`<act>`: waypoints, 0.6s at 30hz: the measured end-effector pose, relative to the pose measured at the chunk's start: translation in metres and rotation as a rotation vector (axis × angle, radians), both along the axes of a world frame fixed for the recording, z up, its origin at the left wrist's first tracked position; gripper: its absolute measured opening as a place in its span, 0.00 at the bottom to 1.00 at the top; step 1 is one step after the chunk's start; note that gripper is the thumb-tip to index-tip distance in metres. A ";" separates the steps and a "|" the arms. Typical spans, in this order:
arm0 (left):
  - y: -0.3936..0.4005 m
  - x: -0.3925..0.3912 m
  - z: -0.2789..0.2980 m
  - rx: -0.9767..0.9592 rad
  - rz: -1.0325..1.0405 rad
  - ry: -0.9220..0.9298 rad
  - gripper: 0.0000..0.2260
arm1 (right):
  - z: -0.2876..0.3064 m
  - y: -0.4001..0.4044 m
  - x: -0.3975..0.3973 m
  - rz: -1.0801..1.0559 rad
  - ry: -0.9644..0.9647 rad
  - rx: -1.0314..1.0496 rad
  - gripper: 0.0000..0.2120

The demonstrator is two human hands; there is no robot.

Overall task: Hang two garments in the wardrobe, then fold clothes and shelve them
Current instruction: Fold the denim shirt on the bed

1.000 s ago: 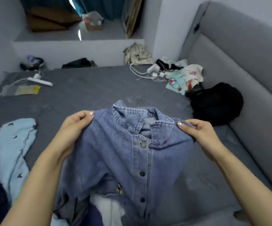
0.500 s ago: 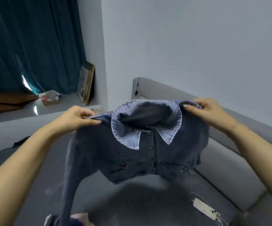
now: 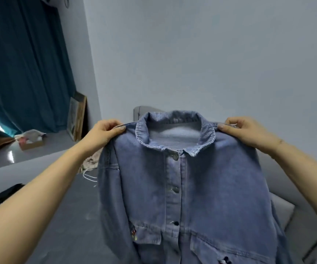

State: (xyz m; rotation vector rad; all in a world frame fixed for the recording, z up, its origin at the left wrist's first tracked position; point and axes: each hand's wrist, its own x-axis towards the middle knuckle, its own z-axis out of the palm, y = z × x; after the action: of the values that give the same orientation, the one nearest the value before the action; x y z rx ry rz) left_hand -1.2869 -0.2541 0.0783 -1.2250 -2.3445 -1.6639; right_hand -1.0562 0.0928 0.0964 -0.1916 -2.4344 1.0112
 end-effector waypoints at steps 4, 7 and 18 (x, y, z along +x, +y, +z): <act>0.061 -0.022 -0.011 -0.301 0.099 0.225 0.15 | -0.018 0.044 0.004 -0.129 0.036 0.116 0.11; 0.113 -0.036 -0.029 -0.499 0.241 0.341 0.12 | -0.028 0.076 0.001 -0.238 0.034 0.294 0.16; 0.257 -0.075 -0.061 -0.161 0.066 -0.181 0.12 | -0.049 0.158 0.002 -0.507 -0.018 0.519 0.26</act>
State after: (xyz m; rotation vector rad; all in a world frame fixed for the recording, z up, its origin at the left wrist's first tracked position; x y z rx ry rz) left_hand -1.3618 0.0026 0.0178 -1.0448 -2.6405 -1.6582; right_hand -1.0539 0.2506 0.0475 -0.5949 -2.3854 0.1524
